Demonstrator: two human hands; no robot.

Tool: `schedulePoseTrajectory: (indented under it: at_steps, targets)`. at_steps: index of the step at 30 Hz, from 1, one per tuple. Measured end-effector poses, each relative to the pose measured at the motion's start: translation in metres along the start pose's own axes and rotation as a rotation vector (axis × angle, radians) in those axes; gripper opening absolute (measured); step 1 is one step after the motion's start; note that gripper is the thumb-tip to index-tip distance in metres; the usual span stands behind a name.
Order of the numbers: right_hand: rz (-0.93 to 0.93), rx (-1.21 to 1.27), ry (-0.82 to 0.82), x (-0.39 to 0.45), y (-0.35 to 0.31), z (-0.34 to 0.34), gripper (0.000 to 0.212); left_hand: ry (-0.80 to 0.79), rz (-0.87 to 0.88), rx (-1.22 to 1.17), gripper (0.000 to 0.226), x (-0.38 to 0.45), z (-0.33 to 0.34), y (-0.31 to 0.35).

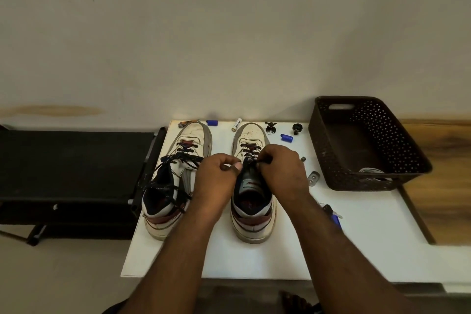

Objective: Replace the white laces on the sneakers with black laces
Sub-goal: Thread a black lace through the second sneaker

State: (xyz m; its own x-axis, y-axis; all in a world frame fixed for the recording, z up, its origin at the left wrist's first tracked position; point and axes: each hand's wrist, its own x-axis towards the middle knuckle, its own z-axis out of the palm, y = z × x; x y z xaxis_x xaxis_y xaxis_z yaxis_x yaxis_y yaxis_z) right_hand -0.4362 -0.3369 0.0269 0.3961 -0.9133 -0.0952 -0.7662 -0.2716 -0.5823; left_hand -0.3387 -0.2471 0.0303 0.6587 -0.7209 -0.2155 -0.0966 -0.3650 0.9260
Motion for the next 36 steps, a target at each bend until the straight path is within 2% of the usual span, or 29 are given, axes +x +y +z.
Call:
schedulePoseTrajectory:
  at_steps: [5, 7, 9, 11, 13, 16, 18, 20, 23, 26, 29, 33, 36]
  targets:
    - [0.044, 0.036, 0.017, -0.001, 0.002, 0.0, 0.034, -0.061, -0.106, -0.092, 0.025, -0.004, 0.0, 0.006]
    - [-0.06, 0.047, -0.019, -0.004, 0.002, 0.0, 0.046, -0.121, -0.142, -0.1, 0.031, -0.008, -0.001, 0.006]
    - [-0.262, 0.073, -0.07, -0.006, 0.001, 0.001, 0.056, -0.151, -0.175, -0.078, 0.036, -0.011, -0.003, 0.003]
    - [-0.32, 0.194, -0.152, -0.009, -0.002, -0.001, 0.047, -0.148, -0.194, -0.032, 0.034, -0.011, -0.003, -0.001]
    - [-0.255, 0.347, -0.2, -0.011, -0.003, -0.003, 0.027, -0.107, -0.193, 0.03, 0.022, -0.01, -0.001, -0.006]
    - [-0.225, 0.385, -0.187, -0.011, -0.003, -0.001, 0.005, -0.037, -0.124, 0.166, 0.012, -0.008, 0.002, -0.019]
    - [-0.199, 0.359, -0.146, -0.01, -0.002, 0.001, 0.004, -0.023, -0.099, 0.281, 0.012, -0.008, 0.003, -0.028]
    - [-0.148, 0.35, -0.115, -0.008, 0.001, 0.002, 0.006, -0.061, -0.151, 0.371, 0.012, -0.008, 0.002, -0.032]
    - [-0.102, 0.422, -0.141, -0.007, 0.005, 0.001, 0.01, -0.108, -0.208, 0.371, 0.016, -0.009, -0.002, -0.03]
    - [-0.109, 0.537, -0.167, -0.006, 0.004, -0.002, 0.014, -0.156, -0.3, 0.204, 0.046, -0.008, -0.003, -0.021]
    - [-0.096, 0.615, -0.163, -0.004, 0.005, -0.005, 0.021, -0.194, -0.324, -0.125, 0.063, -0.007, 0.002, -0.008]
    - [-0.092, 0.697, -0.14, -0.002, 0.003, -0.006, 0.027, -0.102, -0.083, -0.592, 0.062, 0.005, 0.003, 0.007]
    - [-0.145, 0.751, -0.069, 0.0, 0.001, -0.008, 0.038, -0.052, 0.169, -0.63, 0.04, 0.003, -0.005, 0.021]
